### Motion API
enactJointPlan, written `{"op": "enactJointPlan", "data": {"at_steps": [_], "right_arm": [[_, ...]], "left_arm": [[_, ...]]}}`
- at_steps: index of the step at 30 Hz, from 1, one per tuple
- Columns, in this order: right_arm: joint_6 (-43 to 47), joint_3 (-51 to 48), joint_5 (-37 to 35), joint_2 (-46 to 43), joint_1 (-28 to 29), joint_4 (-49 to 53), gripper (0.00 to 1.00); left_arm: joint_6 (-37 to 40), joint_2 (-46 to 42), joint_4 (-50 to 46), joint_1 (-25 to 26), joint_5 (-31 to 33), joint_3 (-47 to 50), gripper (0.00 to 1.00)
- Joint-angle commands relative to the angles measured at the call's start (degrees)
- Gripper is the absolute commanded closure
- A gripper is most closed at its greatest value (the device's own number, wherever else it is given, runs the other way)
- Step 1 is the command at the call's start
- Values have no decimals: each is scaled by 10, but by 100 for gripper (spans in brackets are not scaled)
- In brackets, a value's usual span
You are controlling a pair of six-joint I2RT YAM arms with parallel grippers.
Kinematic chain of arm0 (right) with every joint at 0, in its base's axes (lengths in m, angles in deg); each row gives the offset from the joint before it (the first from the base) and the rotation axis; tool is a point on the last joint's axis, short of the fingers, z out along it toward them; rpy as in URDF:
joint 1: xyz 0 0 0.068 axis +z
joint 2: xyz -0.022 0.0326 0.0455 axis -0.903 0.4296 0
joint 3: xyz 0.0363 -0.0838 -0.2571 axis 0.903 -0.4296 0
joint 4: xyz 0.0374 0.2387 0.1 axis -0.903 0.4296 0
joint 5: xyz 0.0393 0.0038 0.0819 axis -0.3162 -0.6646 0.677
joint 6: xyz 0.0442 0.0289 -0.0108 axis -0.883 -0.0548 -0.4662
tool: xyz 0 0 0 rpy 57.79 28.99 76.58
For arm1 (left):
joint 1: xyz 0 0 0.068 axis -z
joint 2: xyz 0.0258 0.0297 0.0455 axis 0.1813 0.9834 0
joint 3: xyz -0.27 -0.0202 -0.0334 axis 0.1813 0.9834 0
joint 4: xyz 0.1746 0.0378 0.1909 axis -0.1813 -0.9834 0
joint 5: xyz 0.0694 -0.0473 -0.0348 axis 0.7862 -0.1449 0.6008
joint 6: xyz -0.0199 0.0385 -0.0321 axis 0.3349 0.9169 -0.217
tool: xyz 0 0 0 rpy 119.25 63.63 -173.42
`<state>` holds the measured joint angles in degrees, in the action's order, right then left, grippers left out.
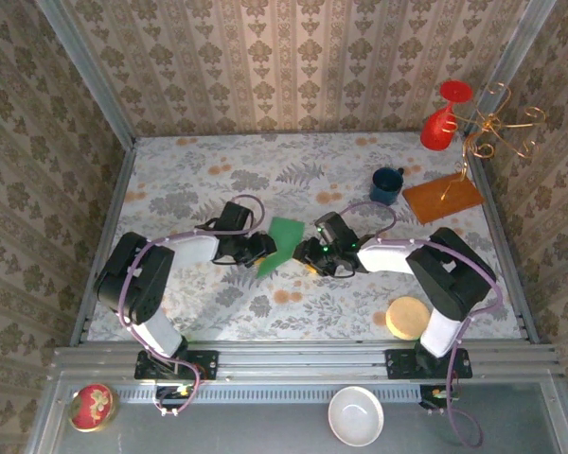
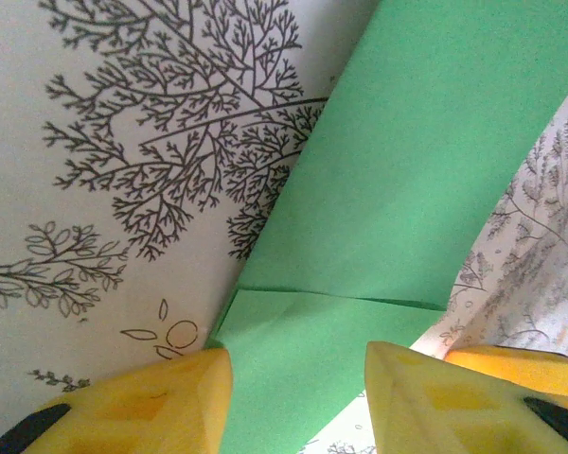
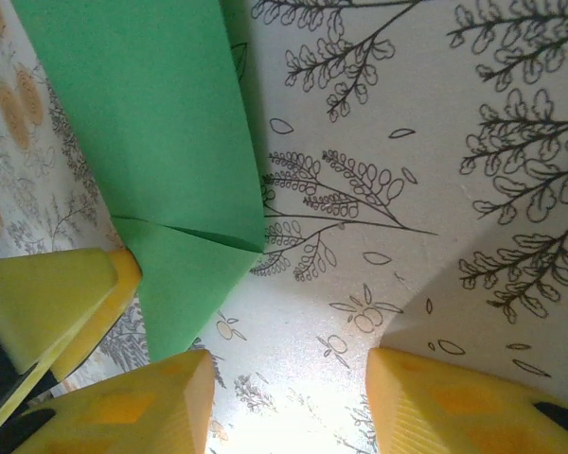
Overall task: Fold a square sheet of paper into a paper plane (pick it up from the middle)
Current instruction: Fold the wing for the fifth time at the center of the table.
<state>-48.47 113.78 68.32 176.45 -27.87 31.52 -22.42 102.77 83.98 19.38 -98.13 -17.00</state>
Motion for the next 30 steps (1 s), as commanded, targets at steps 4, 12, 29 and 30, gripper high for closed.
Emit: {"op": "enactJointPlan", "data": {"at_steps": [4, 12, 29, 30], "right_arm": [[-19, 27, 8, 37, 7, -36, 57], [-21, 40, 17, 52, 5, -81, 62], [-63, 21, 8, 71, -2, -143, 65], [-65, 16, 7, 70, -3, -153, 65]], "left_arm": [[-37, 25, -25, -21, -23, 54, 56], [-35, 29, -20, -30, -29, 62, 56], [-34, 22, -21, -34, -28, 65, 56], [-34, 22, -21, -34, -28, 65, 56]]}}
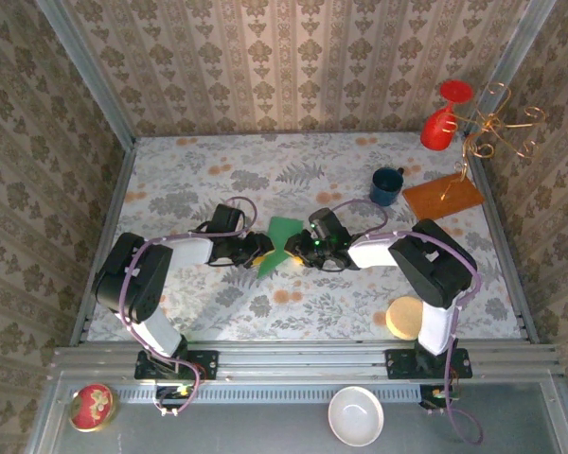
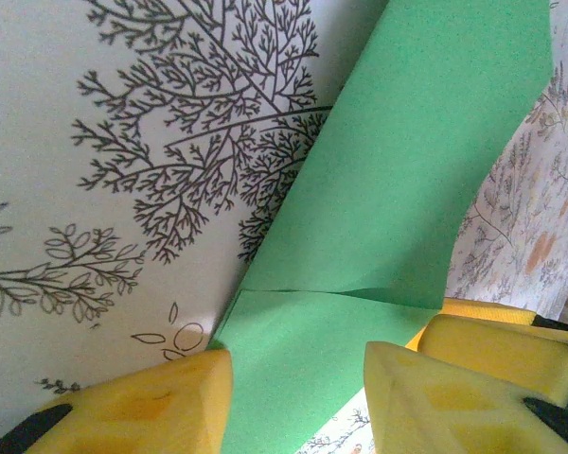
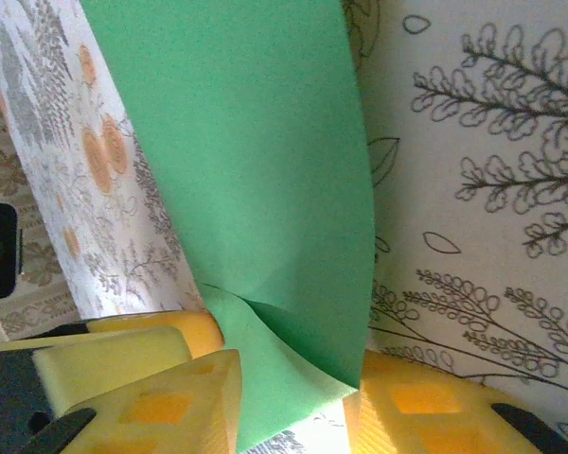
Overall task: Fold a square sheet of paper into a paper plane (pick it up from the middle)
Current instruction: Fold the wing for the fifth time at the center of the table.
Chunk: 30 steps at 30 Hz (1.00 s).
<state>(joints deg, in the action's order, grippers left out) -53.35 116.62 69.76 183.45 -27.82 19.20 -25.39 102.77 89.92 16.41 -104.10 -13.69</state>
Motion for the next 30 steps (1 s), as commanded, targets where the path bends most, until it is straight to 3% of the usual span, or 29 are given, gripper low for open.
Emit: {"op": "enactJointPlan", "data": {"at_steps": [1, 6, 24, 30], "right_arm": [[-19, -17, -8, -2, -5, -40, 65], [-26, -33, -4, -5, -8, -95, 72], [-4, -24, -28, -9, -12, -73, 93], [7, -38, -52, -55, -14, -54, 94]], "left_arm": [[-5, 22, -80, -4, 32, 32, 56], [-5, 20, -80, -5, 32, 32, 56], [13, -46, -76, -4, 36, 17, 54], [114, -108, -143, 38, 124, -32, 50]]}}
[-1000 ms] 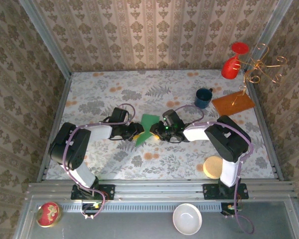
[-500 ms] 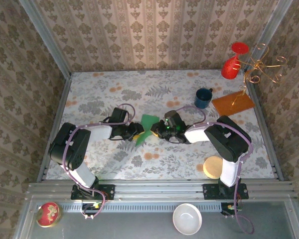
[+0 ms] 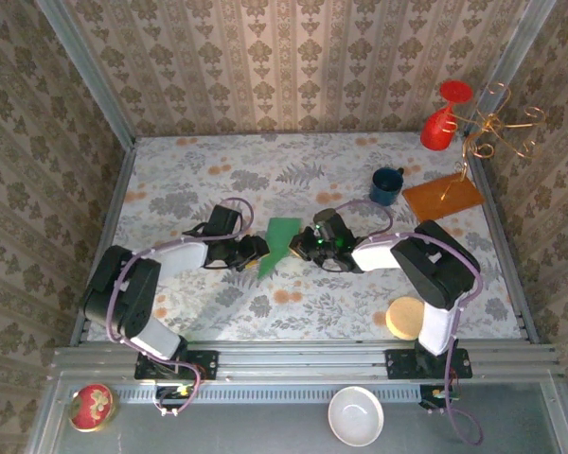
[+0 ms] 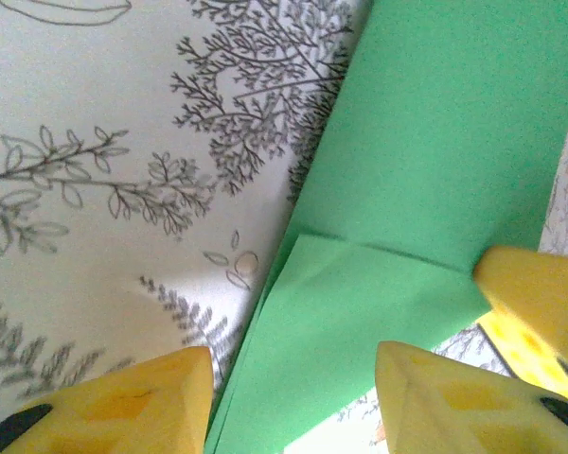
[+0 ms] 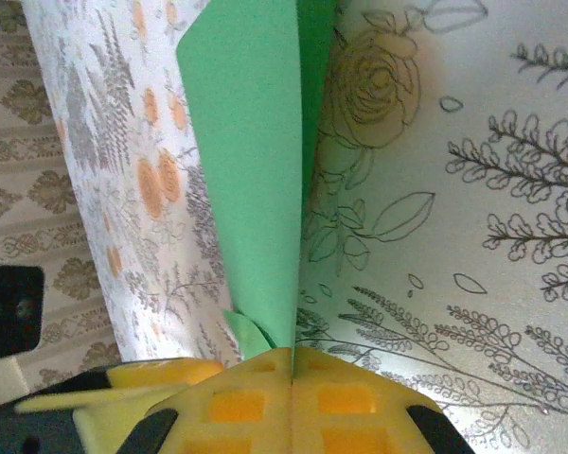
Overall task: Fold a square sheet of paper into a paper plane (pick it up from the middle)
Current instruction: Fold the wing for the fifth time at the center of the table.
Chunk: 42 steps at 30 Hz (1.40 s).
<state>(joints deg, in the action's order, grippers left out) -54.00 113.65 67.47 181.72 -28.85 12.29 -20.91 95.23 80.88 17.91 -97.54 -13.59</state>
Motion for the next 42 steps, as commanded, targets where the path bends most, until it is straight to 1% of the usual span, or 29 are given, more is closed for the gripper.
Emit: {"op": "enactJointPlan", "data": {"at_steps": [1, 5, 9, 16, 20, 23, 26, 29, 35, 42], "right_arm": [[12, -12, -33, -46, -5, 17, 95], [-1, -33, -45, -79, -10, 27, 95], [-30, -52, -51, -107, -19, 39, 95], [-59, -60, -53, -137, -35, 85, 96], [-74, -62, -44, -140, -41, 94, 97], [-81, -64, -40, -139, -45, 94, 97], [-88, -67, -32, -136, -49, 90, 97], [-93, -68, -25, -132, -51, 86, 97], [-97, -64, -18, -123, -54, 85, 97], [-100, -63, -14, -119, -55, 92, 97]], "left_arm": [[86, -39, -58, 33, 75, -40, 49], [162, -53, -58, 85, 141, -55, 45], [246, -43, -34, 145, 202, -66, 40], [372, 7, 40, 210, 260, -64, 39], [442, 29, 96, 241, 285, -48, 41], [465, 37, 137, 247, 280, -33, 44], [471, 36, 184, 246, 283, -10, 47], [481, 39, 210, 247, 272, 4, 50], [493, 52, 231, 246, 259, 19, 58], [494, 62, 243, 245, 268, 24, 65]]}}
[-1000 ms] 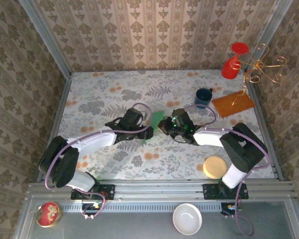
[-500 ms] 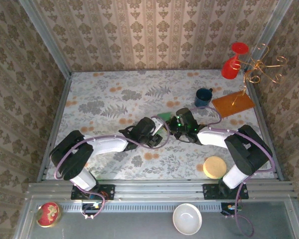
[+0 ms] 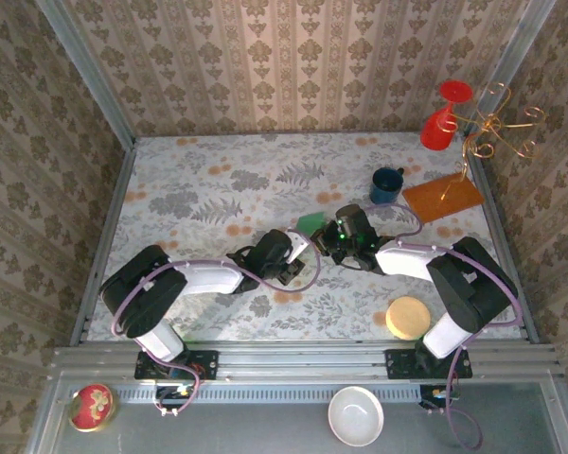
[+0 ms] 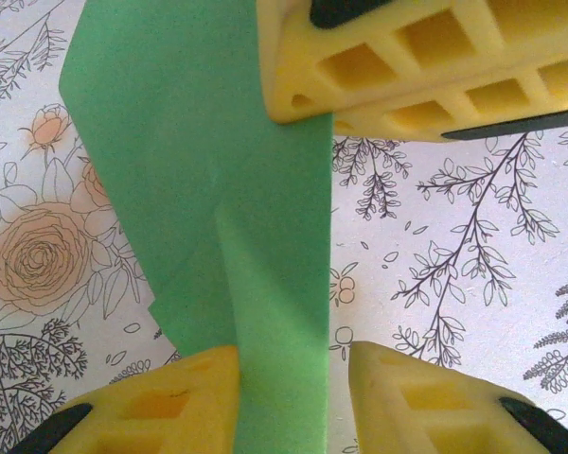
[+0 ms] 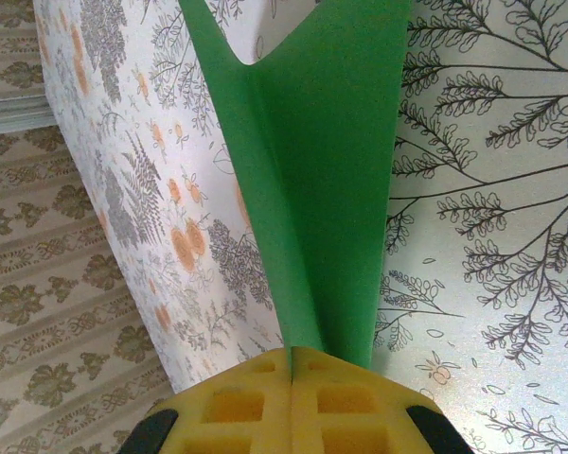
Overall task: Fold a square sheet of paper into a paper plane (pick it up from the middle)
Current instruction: Fold the wing for the fifth time at the center of the table.
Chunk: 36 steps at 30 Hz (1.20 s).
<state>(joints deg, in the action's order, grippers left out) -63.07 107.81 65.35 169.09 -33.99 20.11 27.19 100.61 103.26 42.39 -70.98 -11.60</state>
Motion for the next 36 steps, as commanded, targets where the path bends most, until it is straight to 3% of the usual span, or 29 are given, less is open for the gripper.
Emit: {"op": "enactJointPlan", "data": {"at_steps": [1, 9, 14, 18, 26, 36], "right_arm": [[-10, -7, 7, 9, -3, 13, 97], [-8, -6, 9, 10, -6, 27, 84], [11, -4, 6, 0, -14, 58, 53], [50, -2, 4, -14, -31, 85, 41], [151, 4, 1, -45, -68, 144, 32], [264, -17, 47, -57, -89, 129, 30]], "left_arm": [[12, 10, 22, 0, 3, 5, 66], [9, 15, 34, -3, 5, 12, 78], [4, 6, 55, -11, -6, 31, 87], [-9, -6, 72, -26, -34, 46, 91], [-59, -10, 67, -68, -145, 51, 99], [-172, -7, -18, -125, -266, 5, 100]]}}
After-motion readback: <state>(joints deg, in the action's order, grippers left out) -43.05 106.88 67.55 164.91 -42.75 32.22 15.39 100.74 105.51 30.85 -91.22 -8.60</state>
